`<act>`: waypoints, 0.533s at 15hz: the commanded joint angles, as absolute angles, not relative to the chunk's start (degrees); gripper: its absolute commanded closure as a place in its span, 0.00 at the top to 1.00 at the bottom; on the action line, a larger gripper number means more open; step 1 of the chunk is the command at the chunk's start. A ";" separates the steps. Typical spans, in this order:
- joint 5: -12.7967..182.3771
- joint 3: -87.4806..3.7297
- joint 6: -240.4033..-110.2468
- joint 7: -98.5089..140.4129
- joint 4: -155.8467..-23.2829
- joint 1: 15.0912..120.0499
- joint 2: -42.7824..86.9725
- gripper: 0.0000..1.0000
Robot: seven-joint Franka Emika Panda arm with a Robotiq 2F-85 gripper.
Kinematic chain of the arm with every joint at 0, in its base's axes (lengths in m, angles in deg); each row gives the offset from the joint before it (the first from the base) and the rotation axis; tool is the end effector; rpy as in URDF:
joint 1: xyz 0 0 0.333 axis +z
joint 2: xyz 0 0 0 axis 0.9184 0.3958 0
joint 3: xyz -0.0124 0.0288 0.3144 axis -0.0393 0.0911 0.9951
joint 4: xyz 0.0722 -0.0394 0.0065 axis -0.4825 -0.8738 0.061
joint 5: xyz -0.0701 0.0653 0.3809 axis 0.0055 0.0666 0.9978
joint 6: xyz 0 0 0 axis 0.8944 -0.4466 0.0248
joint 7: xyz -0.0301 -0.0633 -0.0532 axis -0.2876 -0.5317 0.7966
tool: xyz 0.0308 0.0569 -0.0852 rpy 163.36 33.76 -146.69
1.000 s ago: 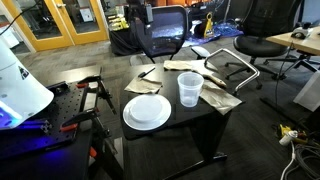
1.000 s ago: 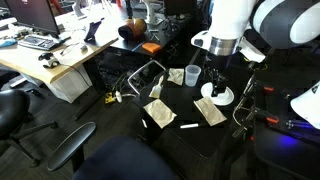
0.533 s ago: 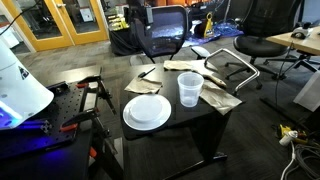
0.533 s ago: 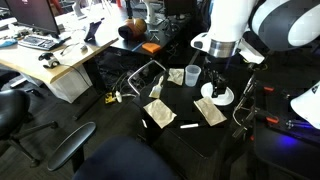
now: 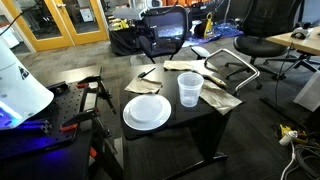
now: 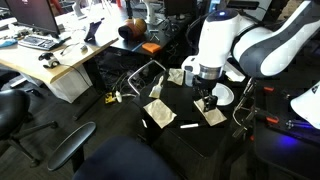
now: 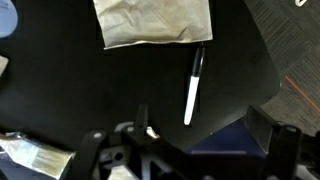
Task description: Put the marker in the cup
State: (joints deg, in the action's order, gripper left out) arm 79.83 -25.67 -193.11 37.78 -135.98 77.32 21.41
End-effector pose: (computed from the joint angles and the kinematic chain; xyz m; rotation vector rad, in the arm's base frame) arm 0.4469 0.1973 0.1960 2.9284 1.1174 -0.0457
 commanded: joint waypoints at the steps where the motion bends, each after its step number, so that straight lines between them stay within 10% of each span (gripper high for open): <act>1: 79.45 -25.07 -197.24 41.10 -130.94 76.99 29.27 1.00; 8: 79.05 -24.42 -197.07 42.95 -122.26 77.29 39.73 1.00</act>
State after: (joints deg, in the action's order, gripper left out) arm 79.77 -24.97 -197.20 41.67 -126.10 77.49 35.93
